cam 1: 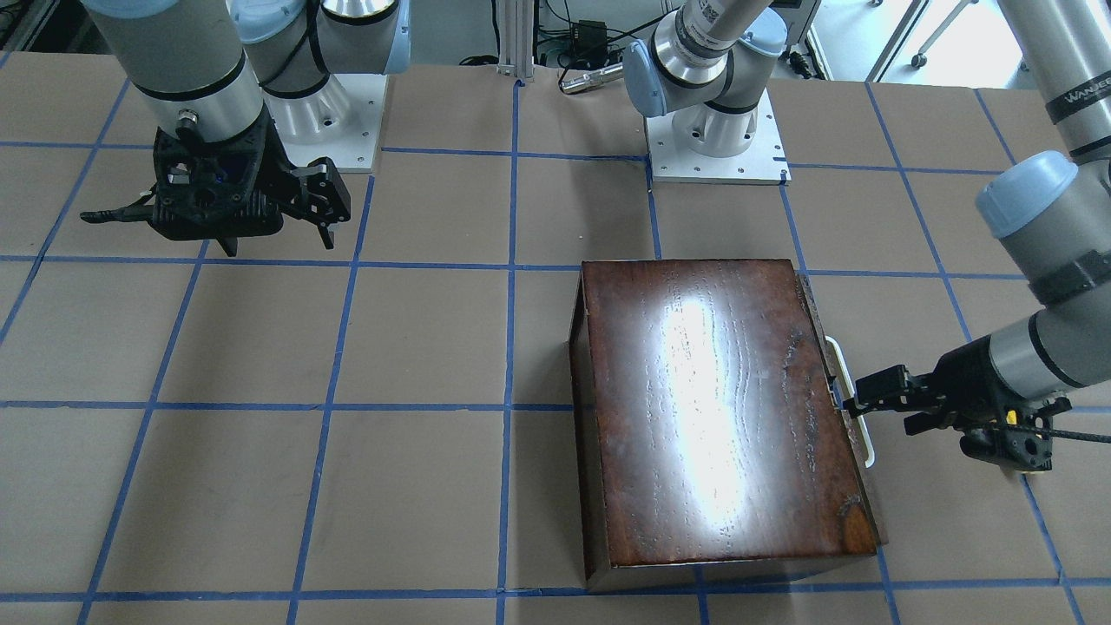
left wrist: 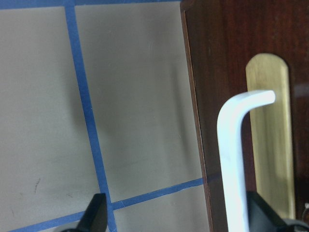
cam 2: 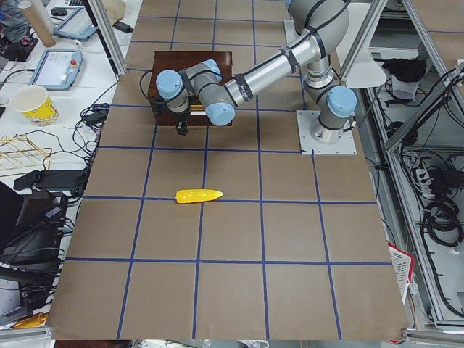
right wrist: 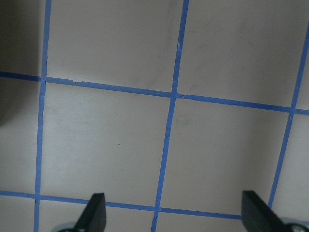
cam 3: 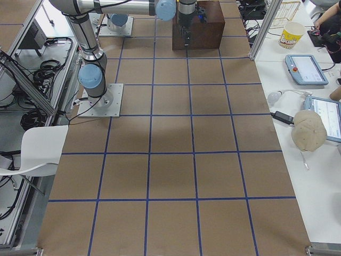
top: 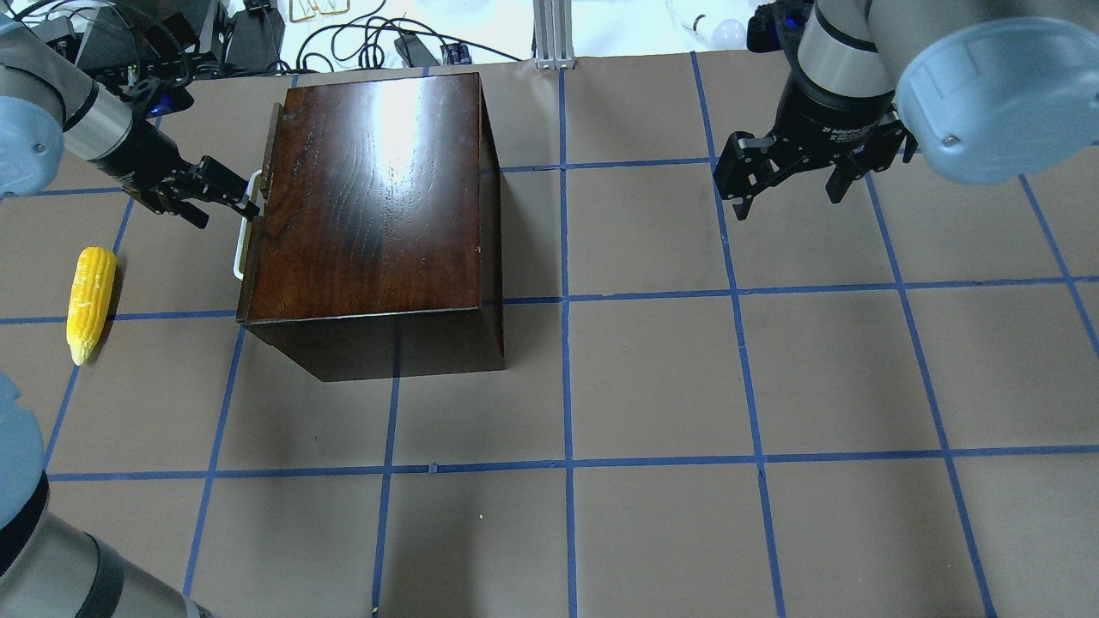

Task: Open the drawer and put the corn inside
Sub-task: 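Pull the drawer outward with the left gripper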

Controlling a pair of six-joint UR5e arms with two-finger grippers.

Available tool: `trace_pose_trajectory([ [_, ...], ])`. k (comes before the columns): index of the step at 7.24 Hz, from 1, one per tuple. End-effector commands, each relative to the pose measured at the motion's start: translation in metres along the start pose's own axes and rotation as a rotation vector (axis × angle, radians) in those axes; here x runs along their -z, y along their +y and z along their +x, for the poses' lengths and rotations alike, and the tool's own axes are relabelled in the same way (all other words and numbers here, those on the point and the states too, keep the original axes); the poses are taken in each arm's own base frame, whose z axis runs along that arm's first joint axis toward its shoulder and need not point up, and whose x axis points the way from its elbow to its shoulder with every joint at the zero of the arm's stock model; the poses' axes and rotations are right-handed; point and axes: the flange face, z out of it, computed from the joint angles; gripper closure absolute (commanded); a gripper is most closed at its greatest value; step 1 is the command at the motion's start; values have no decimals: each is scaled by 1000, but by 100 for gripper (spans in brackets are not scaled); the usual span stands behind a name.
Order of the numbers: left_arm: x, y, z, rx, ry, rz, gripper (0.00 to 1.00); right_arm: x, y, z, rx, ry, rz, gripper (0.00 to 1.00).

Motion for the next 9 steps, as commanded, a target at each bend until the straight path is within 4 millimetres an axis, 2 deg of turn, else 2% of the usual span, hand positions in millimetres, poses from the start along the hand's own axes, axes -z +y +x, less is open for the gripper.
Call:
trace_pose_trajectory([
  [1,1,4,-14,-26,2,2,0,0,0,1,-2,0,0,0],
  [4,3,8,-31,-49,-1,11,0,0,0,-1,1,0,0,0],
  [5,5,12,-45,-33,0,17,0,0,0,1,-2,0,0,0],
  [9,4,14,-60,-48,-5,27,0,0,0,1,-2,0,0,0],
])
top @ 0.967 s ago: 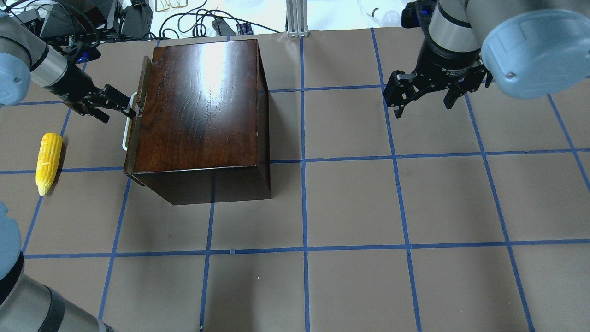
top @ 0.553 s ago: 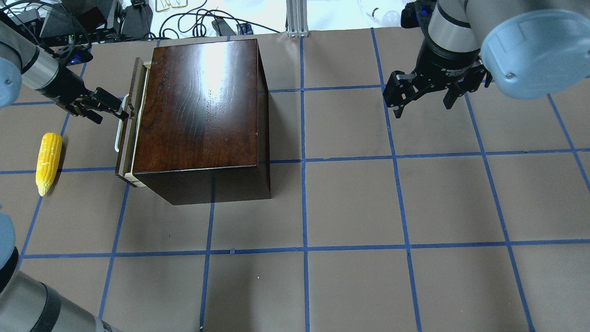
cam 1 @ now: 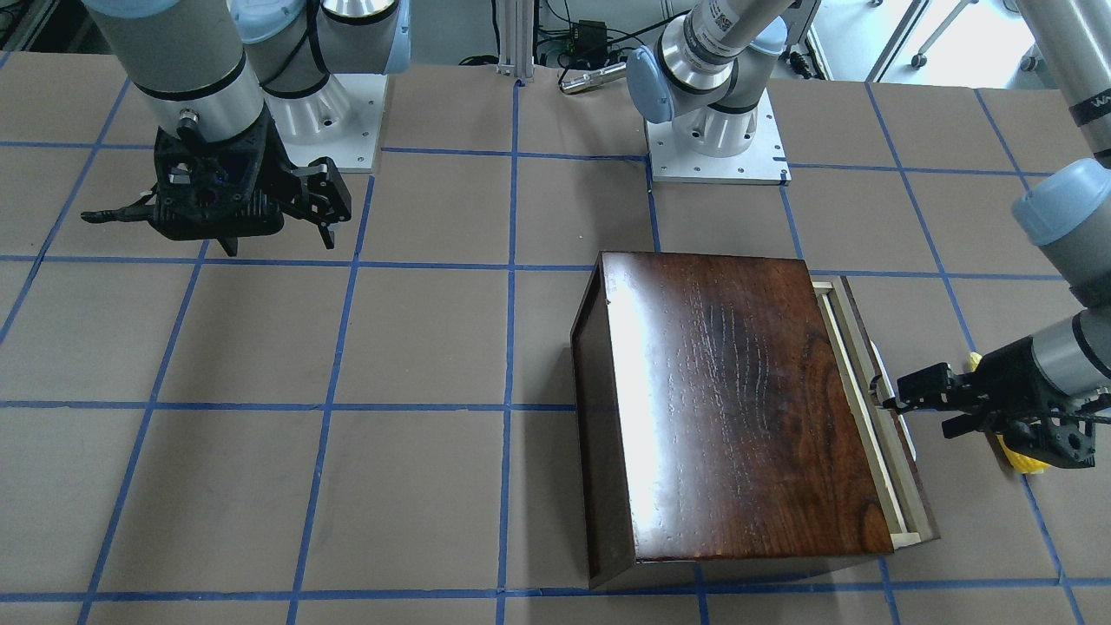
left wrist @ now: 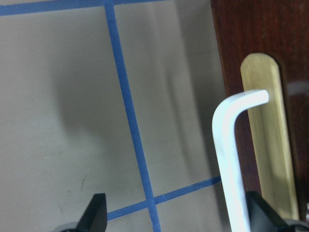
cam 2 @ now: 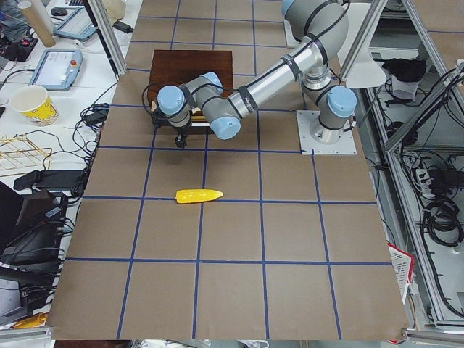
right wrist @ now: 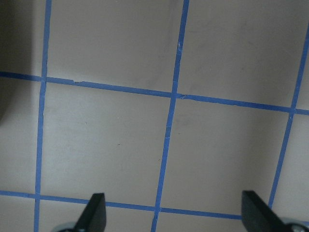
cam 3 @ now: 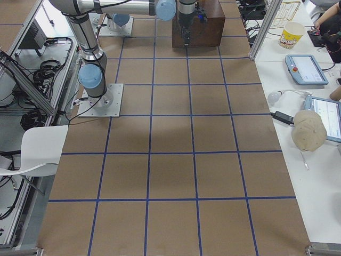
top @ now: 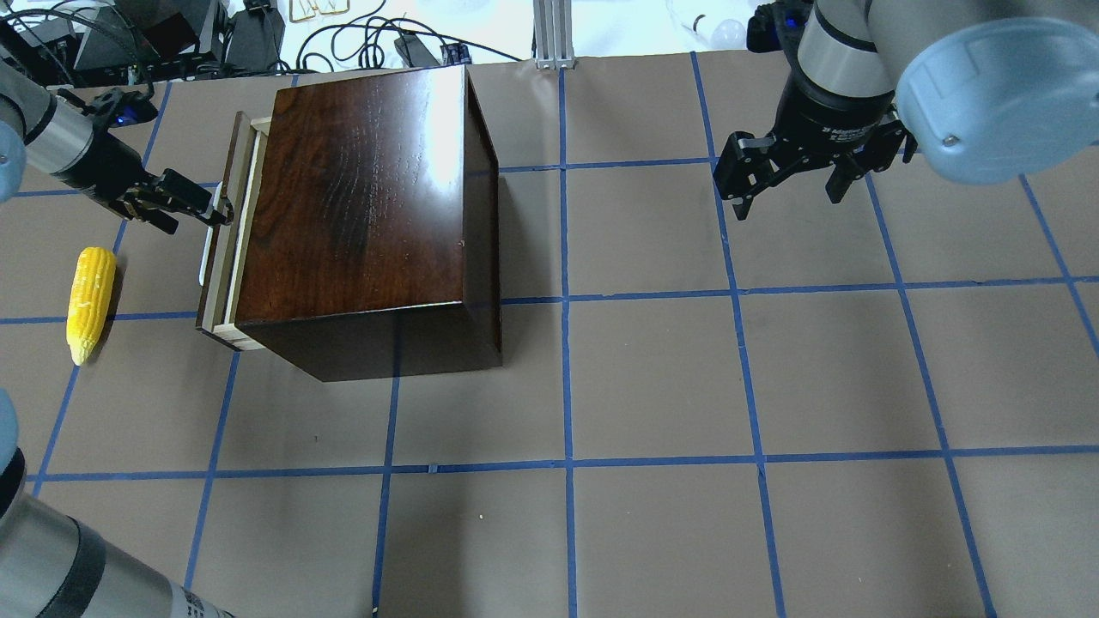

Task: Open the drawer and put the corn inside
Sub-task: 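Pull the drawer outward with the left gripper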

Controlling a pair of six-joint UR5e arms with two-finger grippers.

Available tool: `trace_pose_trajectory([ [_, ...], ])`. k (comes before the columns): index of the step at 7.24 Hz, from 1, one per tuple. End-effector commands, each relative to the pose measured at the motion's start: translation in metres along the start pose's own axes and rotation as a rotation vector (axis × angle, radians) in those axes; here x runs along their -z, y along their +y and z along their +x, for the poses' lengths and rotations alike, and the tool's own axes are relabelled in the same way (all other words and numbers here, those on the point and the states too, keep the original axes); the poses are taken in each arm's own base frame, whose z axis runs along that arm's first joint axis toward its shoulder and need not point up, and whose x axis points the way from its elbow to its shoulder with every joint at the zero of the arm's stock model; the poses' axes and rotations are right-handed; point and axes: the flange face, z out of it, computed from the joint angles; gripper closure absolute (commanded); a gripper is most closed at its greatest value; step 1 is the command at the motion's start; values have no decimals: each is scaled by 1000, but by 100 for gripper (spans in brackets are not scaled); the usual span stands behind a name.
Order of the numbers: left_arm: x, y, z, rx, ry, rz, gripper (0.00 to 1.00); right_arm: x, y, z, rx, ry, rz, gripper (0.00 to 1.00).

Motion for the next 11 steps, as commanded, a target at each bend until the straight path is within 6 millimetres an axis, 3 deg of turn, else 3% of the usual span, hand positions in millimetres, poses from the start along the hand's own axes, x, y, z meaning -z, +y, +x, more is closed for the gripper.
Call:
trace_pose_trajectory([
  [1,6,0,-6,2,-8,12,0,0,0,0,1,0,0,0],
  [5,15,-2,-12,3,-31,14,0,-1,0,1,-2,0,-2,0],
  [9,26,9,-41,10,-73,0,0,0,0,0,1,0,0,0],
  [11,32,6,-45,2,-83,8,0,0,0,0,1,0,0,0],
])
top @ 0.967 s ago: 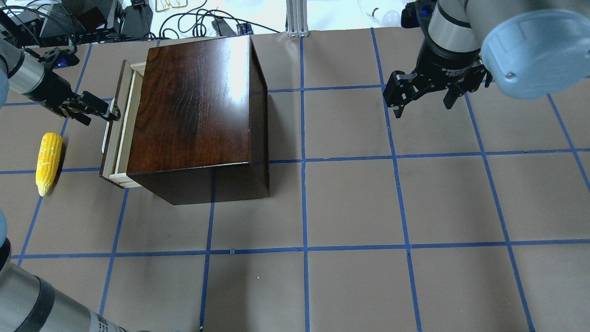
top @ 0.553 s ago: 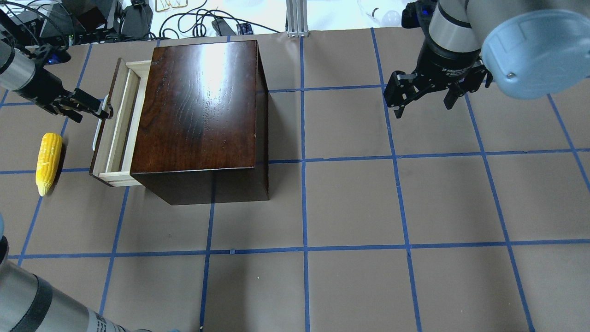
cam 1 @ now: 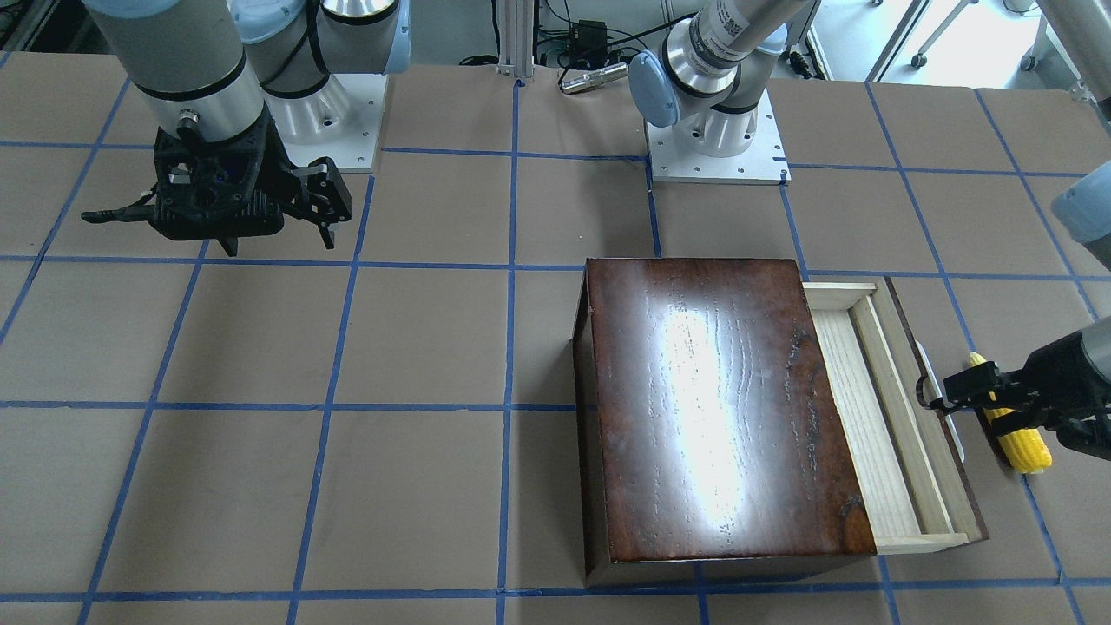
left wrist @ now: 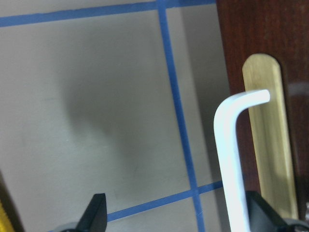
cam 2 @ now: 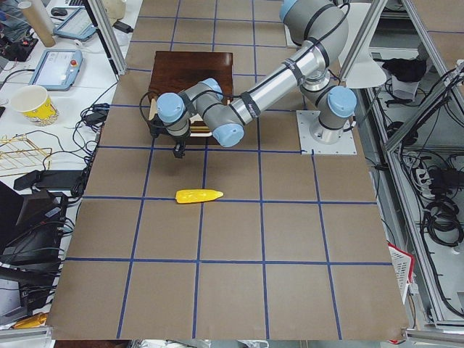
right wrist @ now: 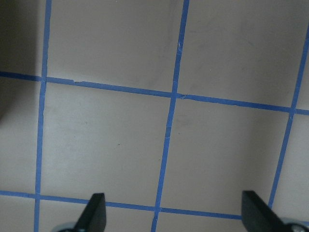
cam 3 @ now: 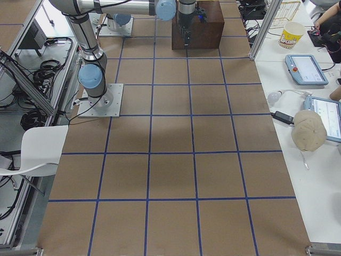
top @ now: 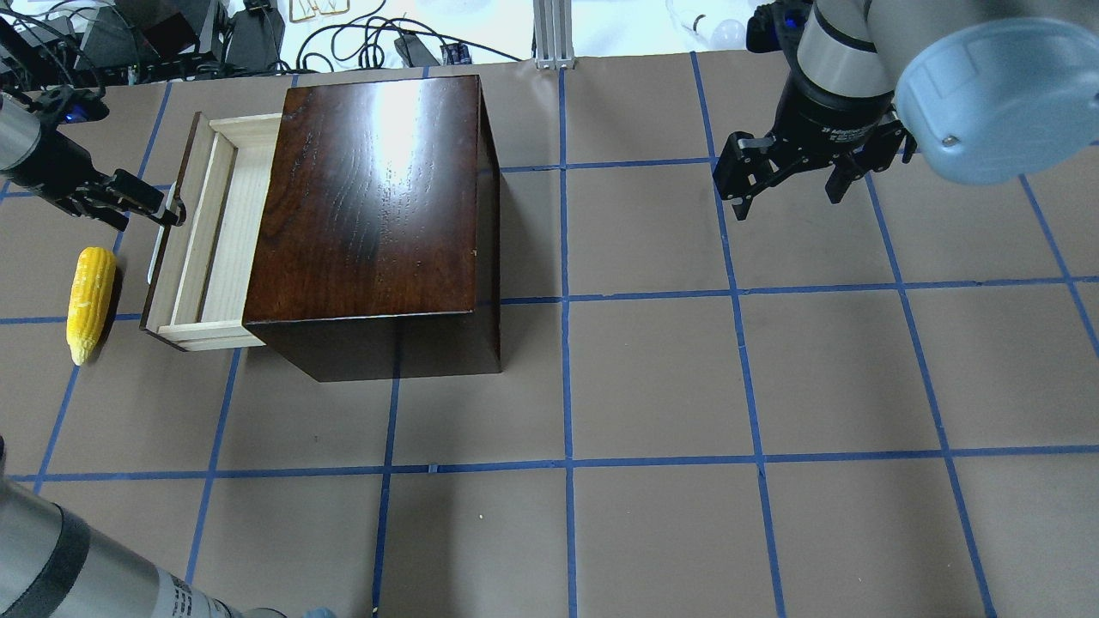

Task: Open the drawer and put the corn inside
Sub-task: 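Release the handle and move the left gripper toward the corn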

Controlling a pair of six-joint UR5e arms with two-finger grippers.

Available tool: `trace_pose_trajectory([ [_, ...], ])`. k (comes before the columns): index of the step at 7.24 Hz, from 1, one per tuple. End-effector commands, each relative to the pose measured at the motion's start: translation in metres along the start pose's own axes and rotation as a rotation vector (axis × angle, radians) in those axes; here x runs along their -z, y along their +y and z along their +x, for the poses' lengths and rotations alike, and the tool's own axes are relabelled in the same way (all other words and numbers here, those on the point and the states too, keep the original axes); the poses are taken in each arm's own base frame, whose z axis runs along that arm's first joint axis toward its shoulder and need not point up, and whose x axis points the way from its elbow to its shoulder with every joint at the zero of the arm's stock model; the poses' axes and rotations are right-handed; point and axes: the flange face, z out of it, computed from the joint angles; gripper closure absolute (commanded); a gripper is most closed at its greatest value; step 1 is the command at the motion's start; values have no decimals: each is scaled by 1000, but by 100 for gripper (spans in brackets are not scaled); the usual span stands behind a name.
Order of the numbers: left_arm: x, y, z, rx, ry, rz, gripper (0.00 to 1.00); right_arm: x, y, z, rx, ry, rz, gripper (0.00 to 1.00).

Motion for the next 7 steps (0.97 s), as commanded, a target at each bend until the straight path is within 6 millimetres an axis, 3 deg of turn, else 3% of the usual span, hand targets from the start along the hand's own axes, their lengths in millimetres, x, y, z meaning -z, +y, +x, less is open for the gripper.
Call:
trace_pose_trajectory([
  [1,4,-1,-4,-8,-11,1,0,0,0,0,0,0,0,0],
  [3,7,0,-3,-7,-12,2,0,0,0,0,0,0,0,0],
  [5,29,7,1,4,-28,12,0,0,0,2,-3,0,0,0],
  [7,57,22,-31,44,-105,1,0,0,0,0,0,0,0,0],
])
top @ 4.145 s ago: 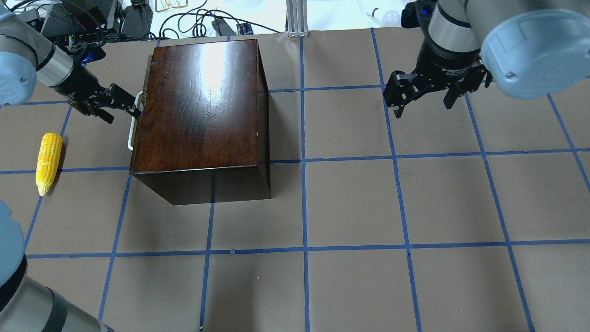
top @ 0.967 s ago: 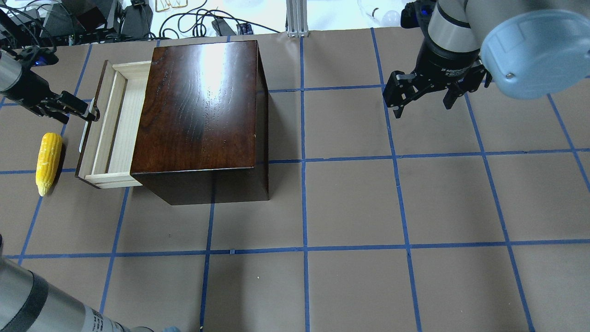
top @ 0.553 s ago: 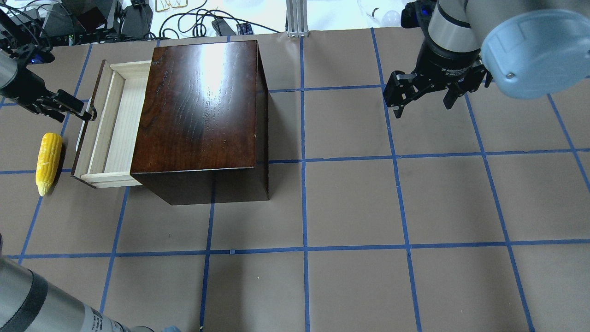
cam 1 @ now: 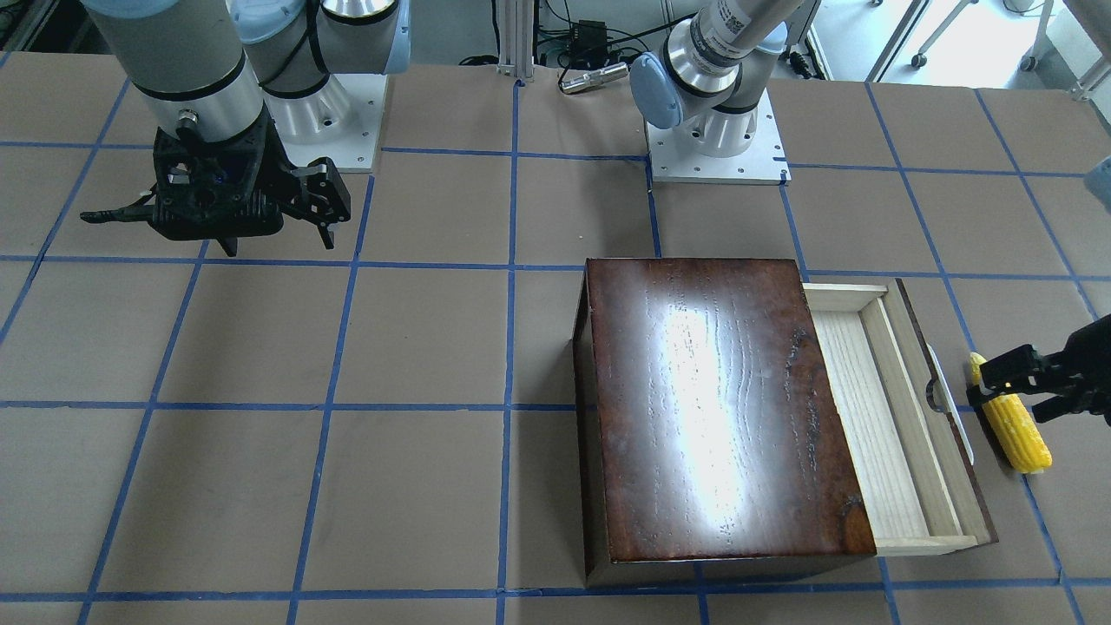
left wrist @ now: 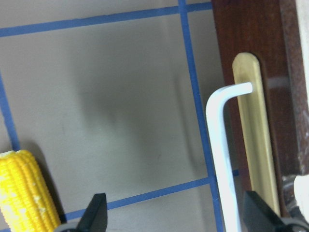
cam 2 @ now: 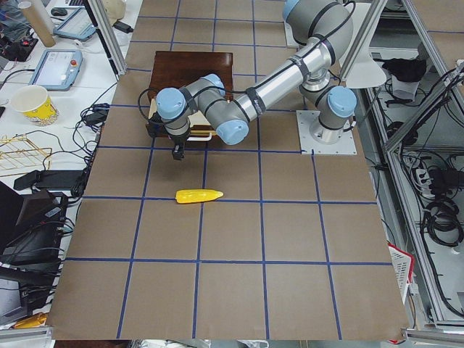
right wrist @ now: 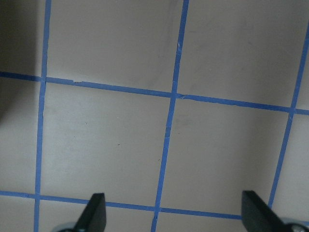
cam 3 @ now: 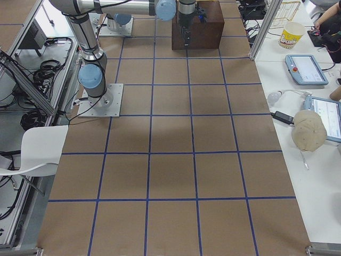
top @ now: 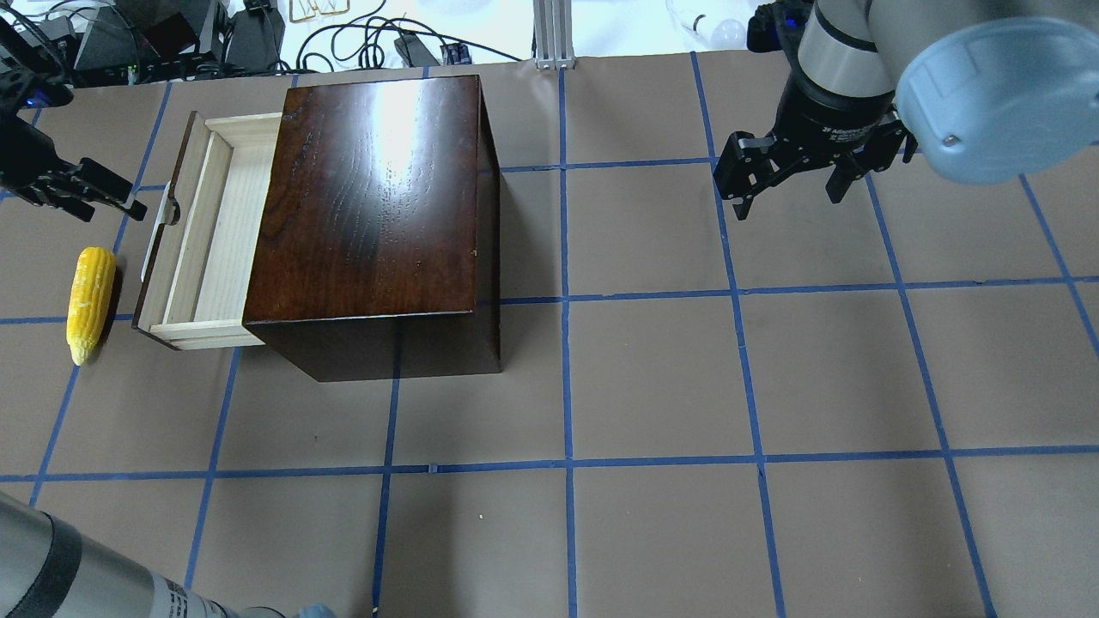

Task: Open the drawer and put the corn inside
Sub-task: 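Release the handle and move the left gripper toward the corn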

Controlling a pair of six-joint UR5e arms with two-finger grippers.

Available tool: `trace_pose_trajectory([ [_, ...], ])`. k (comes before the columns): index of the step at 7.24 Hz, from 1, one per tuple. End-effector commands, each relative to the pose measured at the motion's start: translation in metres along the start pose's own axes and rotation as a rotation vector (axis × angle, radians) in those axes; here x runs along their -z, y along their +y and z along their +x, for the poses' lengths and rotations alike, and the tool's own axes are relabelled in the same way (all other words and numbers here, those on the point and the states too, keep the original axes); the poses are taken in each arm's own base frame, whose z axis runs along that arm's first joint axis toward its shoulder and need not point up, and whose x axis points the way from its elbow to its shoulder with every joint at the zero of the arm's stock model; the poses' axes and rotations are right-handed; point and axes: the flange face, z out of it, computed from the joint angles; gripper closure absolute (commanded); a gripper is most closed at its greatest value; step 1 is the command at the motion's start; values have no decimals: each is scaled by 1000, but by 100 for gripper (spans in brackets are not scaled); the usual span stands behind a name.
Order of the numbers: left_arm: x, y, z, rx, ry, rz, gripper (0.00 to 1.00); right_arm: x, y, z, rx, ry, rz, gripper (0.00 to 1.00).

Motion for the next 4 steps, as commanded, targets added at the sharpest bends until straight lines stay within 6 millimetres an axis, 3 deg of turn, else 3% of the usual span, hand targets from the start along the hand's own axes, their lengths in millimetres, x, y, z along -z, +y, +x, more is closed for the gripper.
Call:
trace_pose_trajectory([
  [1,11,18,-45,60,-48,-13,0,0,0,0,1,0,0,0],
  [2,5,30,-66,105,-43,-14,0,0,0,0,1,0,0,0],
  [4,-18,35,-79,213,-53,-66,0,0,0,0,1,0,0,0],
])
